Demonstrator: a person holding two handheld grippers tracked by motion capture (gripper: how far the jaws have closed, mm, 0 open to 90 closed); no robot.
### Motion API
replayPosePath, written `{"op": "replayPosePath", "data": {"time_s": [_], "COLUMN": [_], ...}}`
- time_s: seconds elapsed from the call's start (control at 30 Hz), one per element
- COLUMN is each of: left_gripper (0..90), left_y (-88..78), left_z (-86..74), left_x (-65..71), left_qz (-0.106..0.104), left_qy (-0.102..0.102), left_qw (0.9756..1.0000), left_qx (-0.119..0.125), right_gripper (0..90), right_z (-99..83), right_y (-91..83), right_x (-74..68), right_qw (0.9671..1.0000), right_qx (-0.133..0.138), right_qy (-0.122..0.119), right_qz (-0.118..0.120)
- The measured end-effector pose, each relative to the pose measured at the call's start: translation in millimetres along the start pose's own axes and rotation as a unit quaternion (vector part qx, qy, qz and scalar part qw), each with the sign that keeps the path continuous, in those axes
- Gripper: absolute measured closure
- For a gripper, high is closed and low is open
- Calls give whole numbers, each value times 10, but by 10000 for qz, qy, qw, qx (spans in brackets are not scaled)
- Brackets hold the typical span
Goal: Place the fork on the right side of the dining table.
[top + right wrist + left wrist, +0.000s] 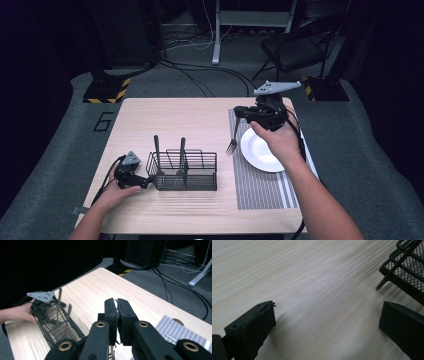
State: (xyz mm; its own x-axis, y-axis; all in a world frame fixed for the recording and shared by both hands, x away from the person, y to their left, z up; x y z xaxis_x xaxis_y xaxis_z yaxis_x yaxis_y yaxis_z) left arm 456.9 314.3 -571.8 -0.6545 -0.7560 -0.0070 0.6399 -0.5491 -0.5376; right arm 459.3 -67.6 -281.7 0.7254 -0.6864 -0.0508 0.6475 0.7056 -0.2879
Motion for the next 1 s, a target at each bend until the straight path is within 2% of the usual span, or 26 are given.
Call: {"op": "replayPosePath", "data": {"time_s": [0.13, 0.47, 0.87, 1.0], "left_gripper": [2, 2, 2, 2], "left_y": [1, 1, 0, 0], "left_z": [0, 0, 0, 0], "left_x": [2, 2, 2, 2], "left_qz": [-2, -2, -2, -3], "left_qy": [-13, -14, -10, -10], "left_qw": [10000, 10000, 10000, 10000], "left_qx": [3, 3, 0, 0], "right_gripper": [868, 867, 868, 867], "right_z": [-99, -459, -895, -982], "right_y": [-22, -108, -129, -130], "right_x": [42, 155, 186, 197], "right_qw": [10000, 9993, 9978, 9974], "right_qx": [-38, -102, -206, -225], "right_qy": [-30, 129, 143, 153], "right_qz": [-79, -345, -618, -670]}}
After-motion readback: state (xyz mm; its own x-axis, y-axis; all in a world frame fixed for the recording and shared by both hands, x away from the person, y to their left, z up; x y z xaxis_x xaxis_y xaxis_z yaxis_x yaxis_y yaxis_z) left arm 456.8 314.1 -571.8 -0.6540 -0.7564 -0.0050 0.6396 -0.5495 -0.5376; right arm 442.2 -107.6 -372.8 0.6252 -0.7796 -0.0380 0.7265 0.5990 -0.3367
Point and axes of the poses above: each handheld gripper's, and its own axes: y roughly forward along the jaws, z roughly out of its top, x roughly to its right, the point moved 6 cm from there along y, roughly forward along the jaws, and after that the axes turned 12 degrees about x, right-handed, at the moved point
